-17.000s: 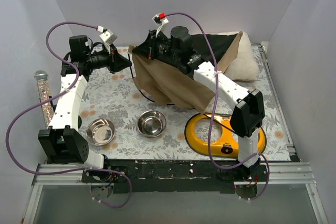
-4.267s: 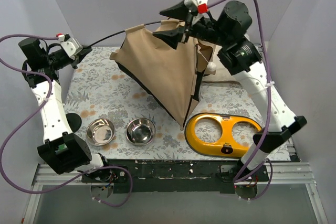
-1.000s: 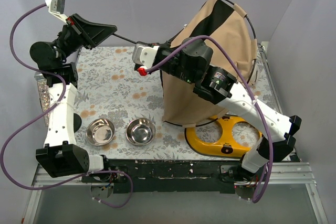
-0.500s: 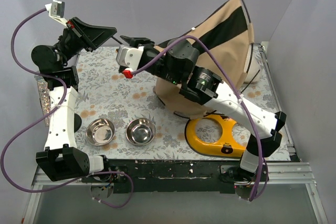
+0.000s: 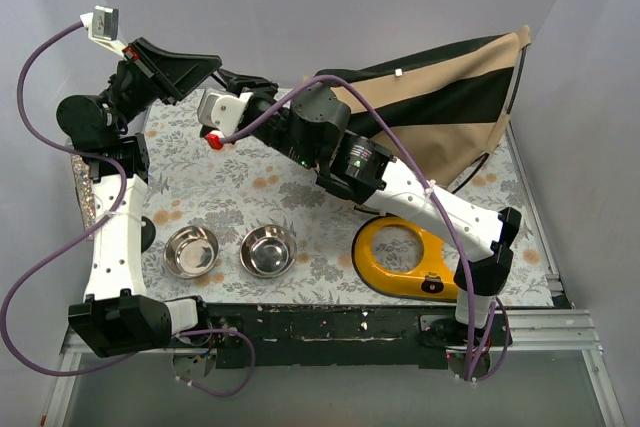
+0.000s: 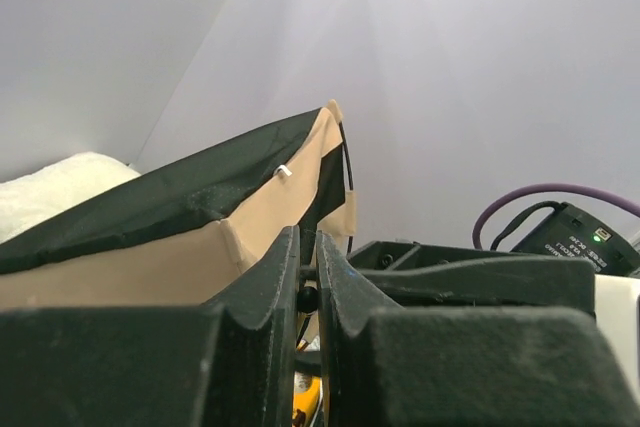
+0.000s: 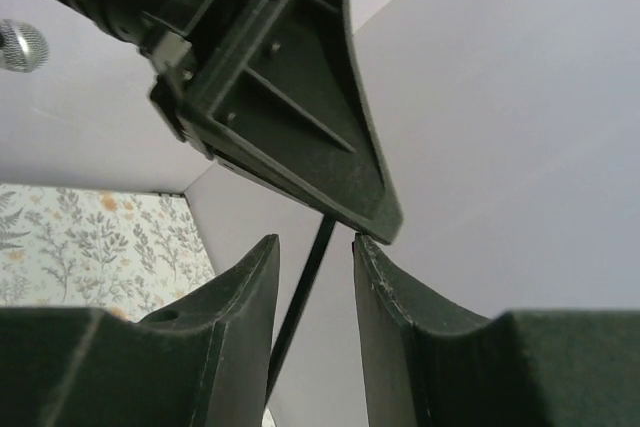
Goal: Set up the pet tent
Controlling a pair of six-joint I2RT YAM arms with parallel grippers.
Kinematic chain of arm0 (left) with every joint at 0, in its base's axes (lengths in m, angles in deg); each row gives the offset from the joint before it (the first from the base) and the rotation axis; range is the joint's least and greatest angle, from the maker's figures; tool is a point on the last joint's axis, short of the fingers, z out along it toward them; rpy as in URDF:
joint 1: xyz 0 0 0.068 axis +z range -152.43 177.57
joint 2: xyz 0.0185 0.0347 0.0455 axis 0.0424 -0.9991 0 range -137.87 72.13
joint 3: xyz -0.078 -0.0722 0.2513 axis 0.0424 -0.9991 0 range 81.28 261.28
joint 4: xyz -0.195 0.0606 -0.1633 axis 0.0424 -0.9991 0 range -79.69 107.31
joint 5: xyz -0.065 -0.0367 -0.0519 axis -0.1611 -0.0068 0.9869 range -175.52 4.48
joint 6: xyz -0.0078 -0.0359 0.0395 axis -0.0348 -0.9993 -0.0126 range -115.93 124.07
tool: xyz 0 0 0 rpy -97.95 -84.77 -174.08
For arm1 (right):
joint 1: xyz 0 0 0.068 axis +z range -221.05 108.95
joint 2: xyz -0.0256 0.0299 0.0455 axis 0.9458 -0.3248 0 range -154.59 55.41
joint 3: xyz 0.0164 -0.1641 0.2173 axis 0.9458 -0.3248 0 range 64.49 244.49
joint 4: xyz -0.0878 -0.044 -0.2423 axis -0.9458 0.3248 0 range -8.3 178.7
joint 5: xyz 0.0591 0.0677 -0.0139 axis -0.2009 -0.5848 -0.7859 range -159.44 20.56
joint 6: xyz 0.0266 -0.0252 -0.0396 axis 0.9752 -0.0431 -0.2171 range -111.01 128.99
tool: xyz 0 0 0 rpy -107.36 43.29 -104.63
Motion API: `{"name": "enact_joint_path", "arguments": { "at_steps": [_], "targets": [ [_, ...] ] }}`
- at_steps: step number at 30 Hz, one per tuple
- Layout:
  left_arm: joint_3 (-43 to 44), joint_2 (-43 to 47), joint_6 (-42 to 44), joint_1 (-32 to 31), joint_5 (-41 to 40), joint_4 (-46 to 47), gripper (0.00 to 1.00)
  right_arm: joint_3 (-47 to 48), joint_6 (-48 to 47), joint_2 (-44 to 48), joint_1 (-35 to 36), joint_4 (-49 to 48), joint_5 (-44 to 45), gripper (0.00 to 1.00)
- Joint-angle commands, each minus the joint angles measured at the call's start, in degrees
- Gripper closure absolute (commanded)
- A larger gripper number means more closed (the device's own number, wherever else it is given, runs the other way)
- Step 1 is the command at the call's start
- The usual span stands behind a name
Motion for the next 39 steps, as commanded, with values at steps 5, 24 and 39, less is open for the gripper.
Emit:
{"name": "enact_joint_path", "arguments": {
  "at_steps": [5,24,39],
  "targets": [
    [-0.43,2.45,-10.94,-0.18,-1.31,3.57,1.00,-1.96,2.49,3.24,-0.06,-7.54,4.00,0.58],
    [-0.87,3.68,-5.76,-1.77,-0.96,1.83,0.48,-1.43,11.54,4.82,-0.85,-2.52,5.58,0.99],
    [-4.30,-7.56,1.00,-0.07,6.50,11.93,0.21,-10.30,19.19,18.88,-3.31,3.71,-9.16,0.99]
  ]
}}
